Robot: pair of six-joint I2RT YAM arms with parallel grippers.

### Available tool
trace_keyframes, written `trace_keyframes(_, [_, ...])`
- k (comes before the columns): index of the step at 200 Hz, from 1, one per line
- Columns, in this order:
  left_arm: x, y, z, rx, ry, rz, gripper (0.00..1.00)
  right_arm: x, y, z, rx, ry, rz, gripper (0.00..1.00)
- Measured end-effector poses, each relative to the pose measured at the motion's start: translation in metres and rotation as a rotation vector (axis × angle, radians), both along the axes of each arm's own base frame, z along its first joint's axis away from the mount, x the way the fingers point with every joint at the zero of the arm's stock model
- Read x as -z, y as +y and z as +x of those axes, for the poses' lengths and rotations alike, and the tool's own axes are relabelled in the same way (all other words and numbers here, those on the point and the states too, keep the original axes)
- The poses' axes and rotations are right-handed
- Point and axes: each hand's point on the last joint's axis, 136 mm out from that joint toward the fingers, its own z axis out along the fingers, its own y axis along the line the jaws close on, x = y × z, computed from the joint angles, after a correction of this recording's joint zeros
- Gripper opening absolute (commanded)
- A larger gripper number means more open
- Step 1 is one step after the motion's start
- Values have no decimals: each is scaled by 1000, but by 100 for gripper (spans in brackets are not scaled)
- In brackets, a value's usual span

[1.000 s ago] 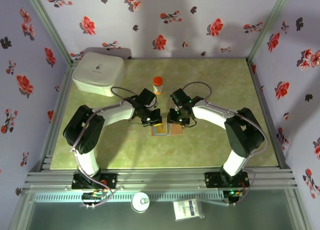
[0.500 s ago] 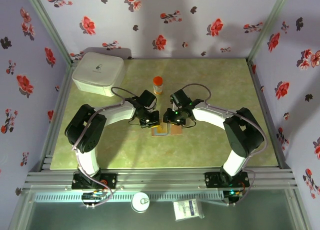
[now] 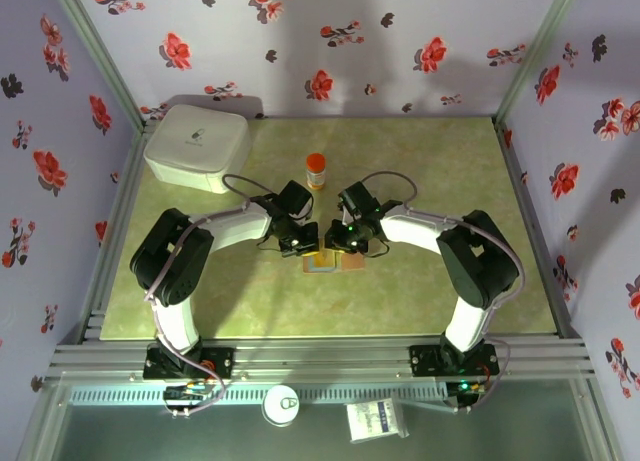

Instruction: Take the credit cards out of the card holder

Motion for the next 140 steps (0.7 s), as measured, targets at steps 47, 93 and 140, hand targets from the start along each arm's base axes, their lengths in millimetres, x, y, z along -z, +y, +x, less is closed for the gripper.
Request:
trace_keyframes(47, [0, 0, 0, 0, 0, 0, 0, 4, -1, -1, 0, 6, -7, 22])
trace_keyframes(93, [0, 0, 0, 0, 0, 0, 0, 5, -5, 0, 11, -4, -31, 23])
trace_keyframes(140, [0, 0, 0, 0, 0, 0, 0, -1, -9, 2, 13, -26, -41, 25])
